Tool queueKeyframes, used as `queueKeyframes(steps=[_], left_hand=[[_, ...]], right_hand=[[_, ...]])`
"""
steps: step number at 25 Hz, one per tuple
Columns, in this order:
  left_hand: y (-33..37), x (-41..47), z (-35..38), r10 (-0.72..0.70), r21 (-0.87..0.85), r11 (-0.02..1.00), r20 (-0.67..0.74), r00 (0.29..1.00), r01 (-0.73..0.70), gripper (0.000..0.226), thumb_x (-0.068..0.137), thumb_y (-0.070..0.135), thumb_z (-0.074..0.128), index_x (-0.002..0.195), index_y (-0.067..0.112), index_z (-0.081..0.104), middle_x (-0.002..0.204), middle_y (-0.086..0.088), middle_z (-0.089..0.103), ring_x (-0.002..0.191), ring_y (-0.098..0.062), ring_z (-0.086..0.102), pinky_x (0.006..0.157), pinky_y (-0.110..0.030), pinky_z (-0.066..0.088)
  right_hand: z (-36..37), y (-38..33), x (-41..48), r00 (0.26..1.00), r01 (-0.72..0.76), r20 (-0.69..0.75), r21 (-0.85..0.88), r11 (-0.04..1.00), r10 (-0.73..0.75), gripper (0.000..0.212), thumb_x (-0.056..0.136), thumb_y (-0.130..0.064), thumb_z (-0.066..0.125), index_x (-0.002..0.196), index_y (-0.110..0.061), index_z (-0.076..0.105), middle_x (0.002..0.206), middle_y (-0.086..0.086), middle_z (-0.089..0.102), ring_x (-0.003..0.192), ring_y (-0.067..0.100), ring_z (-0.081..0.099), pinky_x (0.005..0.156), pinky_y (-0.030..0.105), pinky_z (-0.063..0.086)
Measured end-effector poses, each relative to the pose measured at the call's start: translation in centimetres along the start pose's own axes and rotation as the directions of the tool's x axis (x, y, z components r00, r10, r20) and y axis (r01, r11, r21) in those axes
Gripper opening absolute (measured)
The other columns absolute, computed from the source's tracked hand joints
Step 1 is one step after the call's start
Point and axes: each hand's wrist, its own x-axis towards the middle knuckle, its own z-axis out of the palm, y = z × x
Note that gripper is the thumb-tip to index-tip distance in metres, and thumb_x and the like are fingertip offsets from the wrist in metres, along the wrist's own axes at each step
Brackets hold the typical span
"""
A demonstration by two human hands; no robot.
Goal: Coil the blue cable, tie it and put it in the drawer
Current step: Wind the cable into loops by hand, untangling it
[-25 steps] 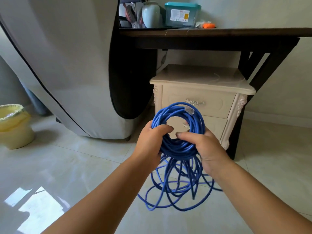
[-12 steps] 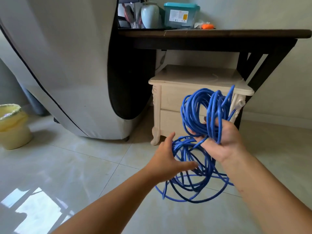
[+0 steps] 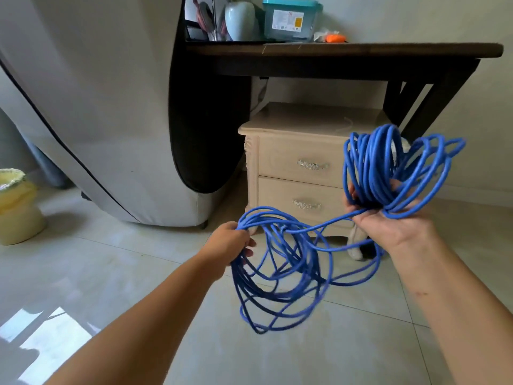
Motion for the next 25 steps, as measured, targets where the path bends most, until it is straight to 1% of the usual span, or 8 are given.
queueKeyframes(steps=[2,4,6,10,13,17,22,25], left_hand=[[-1.0,1.3,-1.7,-0.086,-0.072,0.995,-0.177,0.981,0.074,0.019,0.097,0.001,0.041,0.104,0.004,0.059,0.076,-0.007,0.058,0.06,-0.018,0.051,0.064,-0.034,0.051],[-1.2,1.9,-2.8,-0.133,-0.134,0.985,-0.191,0.973,0.109,0.016,0.096,-0.002,0.044,0.105,0.003,0.057,0.076,-0.009,0.056,0.063,-0.017,0.052,0.066,-0.038,0.053],[-0.5,1.7,-2.1,-0.054,-0.013,0.998,-0.056,0.997,0.053,0.021,0.091,0.0,0.056,0.112,0.006,0.057,0.08,-0.009,0.06,0.069,-0.019,0.059,0.078,-0.04,0.056],[-0.4,0.4,1.4,-0.089,0.217,0.975,0.206,0.975,0.044,0.092,0.082,0.025,0.078,0.153,0.033,0.019,0.124,-0.009,0.06,0.109,-0.026,0.062,0.092,-0.046,0.053],[-0.5,0.3,3.2,-0.109,0.477,0.878,0.282,0.953,-0.041,0.116,0.071,0.064,0.077,0.156,0.039,0.003,0.162,-0.01,0.02,0.142,-0.035,0.035,0.107,-0.053,0.039],[-1.8,0.6,5.3,-0.072,0.637,0.743,0.383,0.921,-0.207,0.108,0.075,0.07,0.069,0.158,0.034,0.008,0.162,-0.009,0.014,0.144,-0.033,0.032,0.113,-0.045,0.033],[-2.9,1.7,5.7,-0.15,0.636,0.748,0.439,0.886,-0.189,0.071,0.091,0.055,0.06,0.151,0.033,0.031,0.143,-0.009,0.05,0.121,-0.031,0.054,0.092,-0.043,0.051],[-4.1,1.8,5.1,-0.096,0.762,0.594,0.387,0.917,-0.26,0.068,0.087,0.055,0.064,0.145,0.027,0.042,0.133,-0.008,0.058,0.114,-0.027,0.059,0.094,-0.041,0.052]], right_hand=[[0.3,-0.6,-0.3,1.0,0.021,-0.018,-0.022,1.0,-0.022,0.022,0.061,-0.011,0.046,0.078,-0.01,0.06,0.062,0.009,0.067,0.069,0.02,0.057,0.064,0.032,0.048],[0.4,-0.8,-0.4,0.999,0.035,-0.033,-0.034,0.999,-0.036,0.022,0.061,-0.011,0.045,0.079,-0.01,0.059,0.067,0.008,0.066,0.07,0.019,0.056,0.065,0.033,0.047],[0.3,-0.2,-0.1,1.0,0.01,-0.019,-0.024,1.0,-0.01,0.025,0.061,-0.01,0.047,0.083,-0.01,0.059,0.073,0.01,0.066,0.07,0.021,0.058,0.062,0.033,0.05],[0.7,2.8,0.4,0.995,-0.097,-0.006,0.002,0.995,0.097,0.027,0.062,-0.007,0.05,0.087,-0.008,0.06,0.065,0.014,0.069,0.068,0.025,0.06,0.06,0.033,0.054],[0.8,4.5,0.1,0.988,-0.15,0.018,-0.006,0.989,0.15,0.023,0.068,-0.005,0.049,0.088,-0.007,0.06,0.066,0.016,0.07,0.07,0.028,0.061,0.067,0.038,0.05],[1.2,5.2,0.1,0.981,-0.194,-0.015,0.009,0.981,0.194,0.02,0.089,-0.008,0.043,0.085,-0.004,0.062,0.066,0.017,0.069,0.071,0.028,0.06,0.068,0.04,0.05],[2.3,3.5,-0.6,0.987,-0.157,0.048,0.151,0.976,0.152,0.02,0.07,-0.009,0.048,0.074,0.0,0.065,0.068,0.018,0.067,0.069,0.027,0.059,0.061,0.038,0.05],[2.1,1.9,-0.5,0.995,-0.103,0.038,0.198,0.975,0.097,0.025,0.067,-0.01,0.046,0.078,0.0,0.066,0.073,0.018,0.068,0.073,0.028,0.06,0.057,0.035,0.051]])
